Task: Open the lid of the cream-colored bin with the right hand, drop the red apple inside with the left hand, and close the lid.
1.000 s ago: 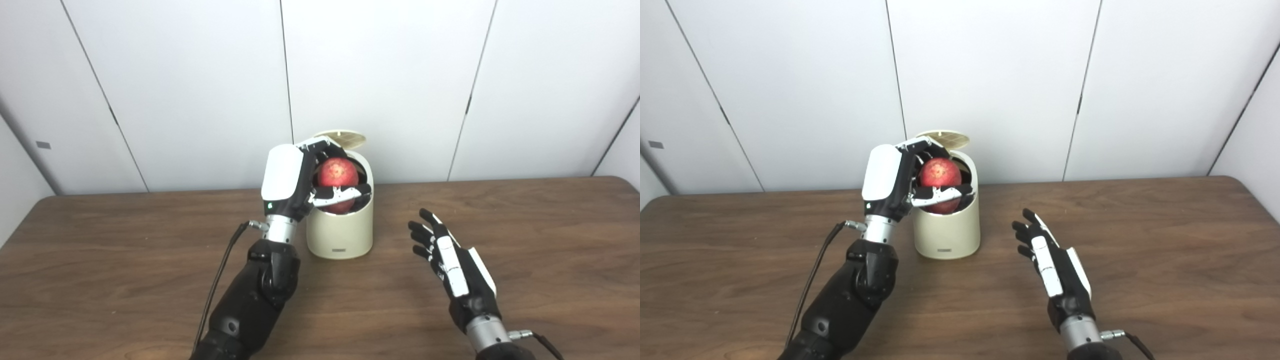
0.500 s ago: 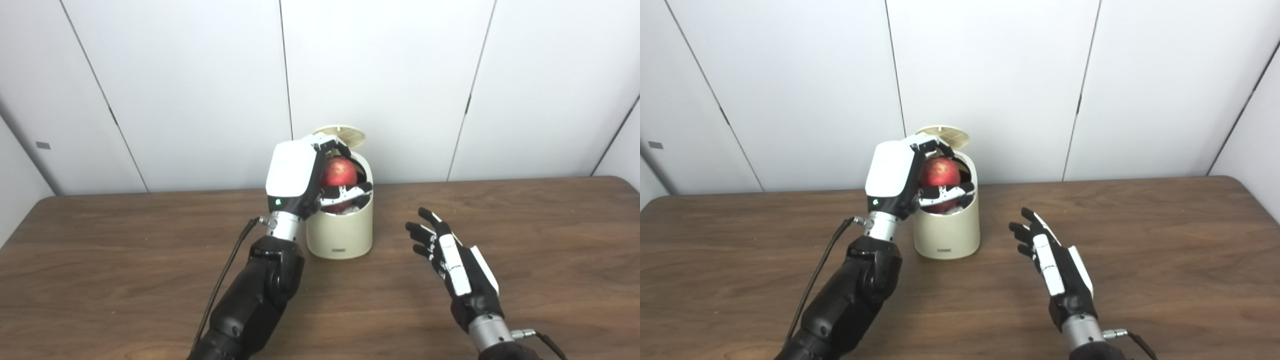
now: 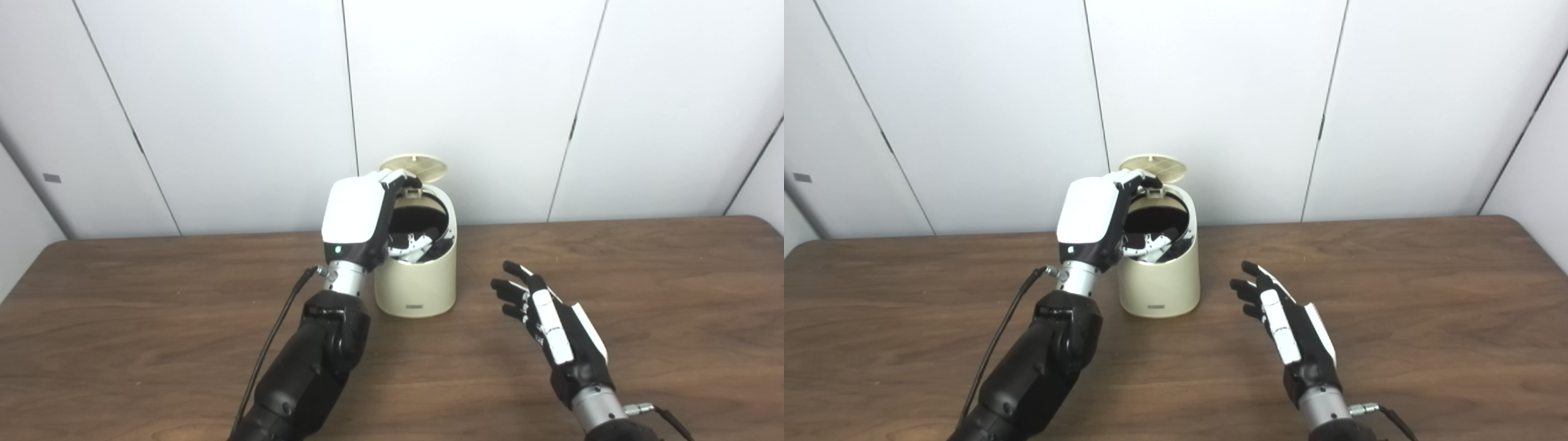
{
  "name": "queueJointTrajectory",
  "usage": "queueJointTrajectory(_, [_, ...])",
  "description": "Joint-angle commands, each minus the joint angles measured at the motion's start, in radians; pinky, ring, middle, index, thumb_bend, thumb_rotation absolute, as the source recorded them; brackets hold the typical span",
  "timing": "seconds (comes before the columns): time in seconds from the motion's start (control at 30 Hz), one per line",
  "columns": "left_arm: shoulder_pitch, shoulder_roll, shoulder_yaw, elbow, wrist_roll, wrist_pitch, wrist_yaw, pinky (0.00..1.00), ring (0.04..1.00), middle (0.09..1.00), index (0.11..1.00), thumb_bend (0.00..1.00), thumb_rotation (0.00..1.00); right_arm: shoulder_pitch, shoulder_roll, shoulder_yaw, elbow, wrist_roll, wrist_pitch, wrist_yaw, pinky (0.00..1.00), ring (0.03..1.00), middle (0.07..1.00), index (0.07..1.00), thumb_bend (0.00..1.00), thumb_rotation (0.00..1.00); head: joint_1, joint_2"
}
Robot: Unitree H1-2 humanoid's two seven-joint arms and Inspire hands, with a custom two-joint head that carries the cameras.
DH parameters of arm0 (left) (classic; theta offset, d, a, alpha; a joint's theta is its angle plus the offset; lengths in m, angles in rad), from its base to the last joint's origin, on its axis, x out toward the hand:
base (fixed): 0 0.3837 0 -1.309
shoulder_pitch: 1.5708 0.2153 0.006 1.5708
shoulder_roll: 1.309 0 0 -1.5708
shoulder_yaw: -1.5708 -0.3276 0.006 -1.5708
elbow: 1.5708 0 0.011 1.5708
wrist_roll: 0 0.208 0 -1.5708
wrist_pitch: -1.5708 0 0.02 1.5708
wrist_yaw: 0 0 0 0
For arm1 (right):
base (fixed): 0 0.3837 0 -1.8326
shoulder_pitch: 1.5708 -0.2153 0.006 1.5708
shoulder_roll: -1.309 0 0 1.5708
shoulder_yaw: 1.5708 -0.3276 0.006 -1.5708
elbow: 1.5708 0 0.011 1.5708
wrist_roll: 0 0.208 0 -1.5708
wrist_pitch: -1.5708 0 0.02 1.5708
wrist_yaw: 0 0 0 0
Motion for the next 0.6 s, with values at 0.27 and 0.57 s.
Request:
queueJointTrajectory(0.27, [-0.009,-0.017,0.060,0.013,-0.144,-0.173,0.066,0.41,0.461,0.502,0.478,0.49,0.00,-0.031,0.001,-0.005,-0.034,0.012,-0.019,0.009,0.85,0.841,0.795,0.848,0.53,1.00,-0.001,0.003])
queueJointTrajectory(0.57, [-0.010,-0.019,0.078,0.045,-0.153,-0.265,0.157,0.40,0.458,0.495,0.475,0.48,0.00,-0.033,0.000,-0.010,-0.027,0.024,-0.023,0.010,0.85,0.829,0.784,0.833,0.53,1.00,0.006,0.004])
